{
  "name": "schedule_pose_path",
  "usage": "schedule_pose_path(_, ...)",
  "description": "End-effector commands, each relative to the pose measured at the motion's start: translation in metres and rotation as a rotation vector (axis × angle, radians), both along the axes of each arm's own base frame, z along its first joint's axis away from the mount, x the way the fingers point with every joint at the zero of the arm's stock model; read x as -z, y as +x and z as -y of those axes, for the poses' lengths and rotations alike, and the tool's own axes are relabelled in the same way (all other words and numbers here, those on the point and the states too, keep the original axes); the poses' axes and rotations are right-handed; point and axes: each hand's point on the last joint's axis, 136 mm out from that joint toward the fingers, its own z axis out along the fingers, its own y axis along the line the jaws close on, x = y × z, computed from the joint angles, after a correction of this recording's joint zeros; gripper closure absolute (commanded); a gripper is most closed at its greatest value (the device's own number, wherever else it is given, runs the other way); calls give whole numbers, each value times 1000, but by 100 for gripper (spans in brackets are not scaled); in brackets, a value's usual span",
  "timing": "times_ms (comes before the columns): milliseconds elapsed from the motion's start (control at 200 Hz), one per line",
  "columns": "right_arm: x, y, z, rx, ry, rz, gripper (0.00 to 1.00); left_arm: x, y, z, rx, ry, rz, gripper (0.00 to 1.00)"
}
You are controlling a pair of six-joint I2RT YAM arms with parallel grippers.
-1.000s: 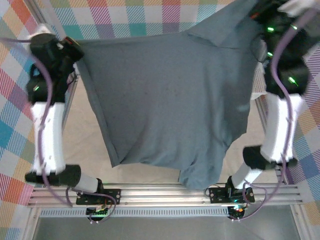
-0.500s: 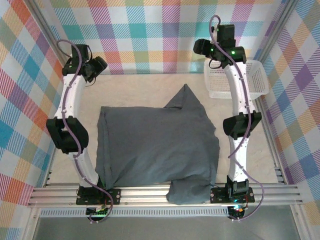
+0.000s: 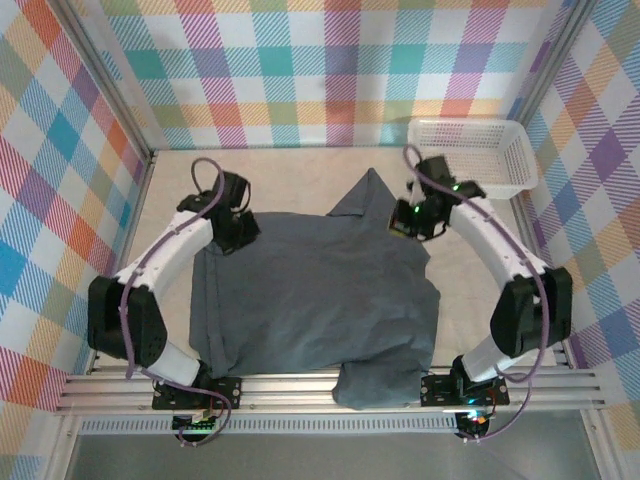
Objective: Fold the inside-out t-shirt
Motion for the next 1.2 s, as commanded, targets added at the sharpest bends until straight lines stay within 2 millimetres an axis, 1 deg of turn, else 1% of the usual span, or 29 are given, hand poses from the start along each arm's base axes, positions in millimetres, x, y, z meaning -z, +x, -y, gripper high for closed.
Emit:
schedule_pose_path(0,33,6,-8,87,18,-36,100,36,-7,-29,-135,62,-97,100)
schedule_pose_path(75,61,8,-7,99,-31,-83,100,55,3,-36,-171,61,-127,100)
schedule_pose_path(125,75,12,-2,129,-73,-110,100,61,16,-39,-182,63,-123,100)
schedule_pose_path(185,87,22,3,155,-116,-110,100,65,35,-47,-200,98,-95,100)
schedule_pose_path(320,112,47,12,218,-206,-122,100,91,75,-61,-257,120,-112,100)
schedule_pose_path(420,120,69,8,232,-216,-93,100,114,97,-66,-283,124,-145,100)
schedule_pose_path(480,125,82,7,251,-222,-84,100,120,111,-65,-286,116,-144,100)
schedule_pose_path(545,128,98,3,258,-218,-76,100,127,124,-67,-295,117,-140,100)
schedule_pose_path(665,132,132,-18,259,-154,-54,100,136,152,-78,-333,96,-131,100)
schedule_pose_path(700,130,144,-23,259,-144,-44,100,140,159,-81,-344,83,-130,100)
schedule_pose_path(775,126,171,-30,261,-129,-9,100,139,181,-88,-356,58,-104,100)
schedule_pose_path(825,119,186,-35,254,-122,20,100,129,199,-90,-346,32,-65,100)
schedule_pose_path(875,105,200,-39,239,-109,53,100,115,214,-88,-319,-2,-20,100)
schedule_pose_path(905,92,207,-42,224,-101,78,100,100,222,-87,-303,-19,16,100)
schedule_pose_path(960,65,211,-44,193,-94,125,100,68,230,-83,-269,-42,76,100)
schedule_pose_path(990,48,210,-43,179,-89,155,100,50,230,-80,-253,-58,107,96)
schedule_pose_path(1005,39,208,-43,172,-88,168,100,41,229,-78,-246,-68,123,94)
schedule_pose_path(1035,24,202,-41,160,-84,195,100,14,227,-75,-236,-91,170,90)
schedule_pose_path(1075,8,188,-35,154,-88,221,100,-14,215,-72,-236,-113,208,86)
schedule_pose_path(1090,0,182,-32,157,-89,235,100,-21,209,-69,-234,-120,215,84)
schedule_pose_path(1100,0,177,-30,159,-93,233,100,-27,204,-69,-235,-122,222,83)
schedule_pose_path(1110,-6,172,-27,163,-92,243,100,-33,200,-68,-236,-124,229,82)
schedule_pose_path(1120,-6,166,-25,165,-96,241,100,-41,196,-66,-235,-126,242,82)
schedule_pose_path(1130,-11,161,-22,171,-96,249,100,-44,190,-65,-236,-126,243,80)
schedule_pose_path(1140,-10,154,-19,176,-99,247,100,-50,185,-64,-235,-125,251,79)
schedule_pose_path(1150,-16,149,-16,184,-98,257,100,-57,180,-63,-233,-125,262,78)
schedule_pose_path(1160,-14,142,-13,191,-104,252,100,-59,173,-62,-232,-121,262,77)
schedule_pose_path(1180,-21,130,-7,209,-103,264,100,-67,161,-61,-231,-110,270,76)
schedule_pose_path(1195,-19,117,-2,227,-107,258,100,-72,152,-60,-229,-100,276,75)
